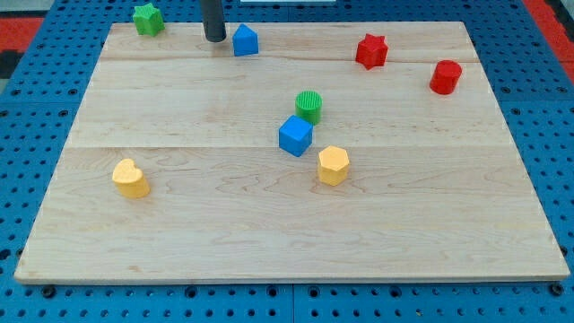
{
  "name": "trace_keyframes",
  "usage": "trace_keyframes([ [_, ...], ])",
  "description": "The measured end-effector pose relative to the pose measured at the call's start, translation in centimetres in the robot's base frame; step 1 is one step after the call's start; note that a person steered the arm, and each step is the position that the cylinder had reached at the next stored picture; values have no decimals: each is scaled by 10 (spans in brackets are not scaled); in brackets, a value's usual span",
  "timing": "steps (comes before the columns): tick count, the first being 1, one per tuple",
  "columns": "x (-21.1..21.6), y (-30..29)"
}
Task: Move red star towards yellow hexagon
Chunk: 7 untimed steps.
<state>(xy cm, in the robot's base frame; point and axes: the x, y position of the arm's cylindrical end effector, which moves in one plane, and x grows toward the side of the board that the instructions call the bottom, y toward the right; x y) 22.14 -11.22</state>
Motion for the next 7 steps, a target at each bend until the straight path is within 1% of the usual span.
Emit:
trace_keyframes([
  [1, 2, -3],
  [2, 34, -16],
  [3, 43, -16],
  [5, 43, -15],
  [6, 52, 2],
  [7, 57, 58],
])
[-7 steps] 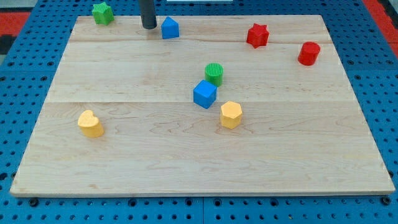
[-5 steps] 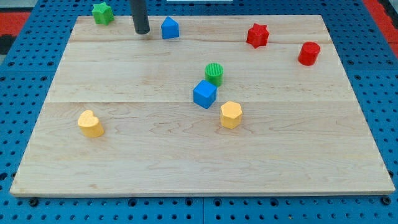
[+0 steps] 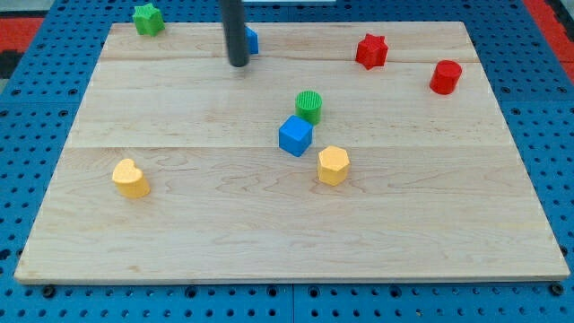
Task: Move red star towards yellow hexagon
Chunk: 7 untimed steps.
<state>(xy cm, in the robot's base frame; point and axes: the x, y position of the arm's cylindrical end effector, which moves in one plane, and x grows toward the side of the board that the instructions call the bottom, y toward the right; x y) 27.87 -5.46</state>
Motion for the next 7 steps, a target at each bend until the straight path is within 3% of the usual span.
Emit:
trace_keyframes([
  [2, -37, 41],
  [4, -40, 61],
  [5, -75, 122],
  [6, -83, 197],
  [7, -38, 147],
])
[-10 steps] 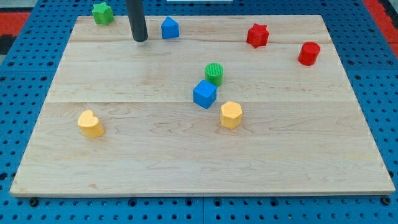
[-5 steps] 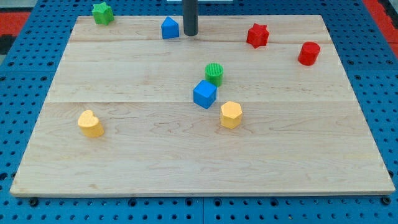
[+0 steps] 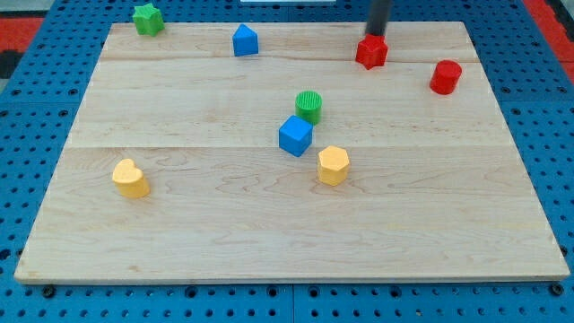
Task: Move red star towards yellow hexagon
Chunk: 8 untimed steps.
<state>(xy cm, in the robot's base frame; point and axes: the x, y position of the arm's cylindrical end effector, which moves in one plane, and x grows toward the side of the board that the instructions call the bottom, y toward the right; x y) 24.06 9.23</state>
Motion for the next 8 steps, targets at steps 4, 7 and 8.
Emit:
trace_keyframes([
  [4, 17, 40],
  [7, 69, 37],
  [8, 162, 8],
])
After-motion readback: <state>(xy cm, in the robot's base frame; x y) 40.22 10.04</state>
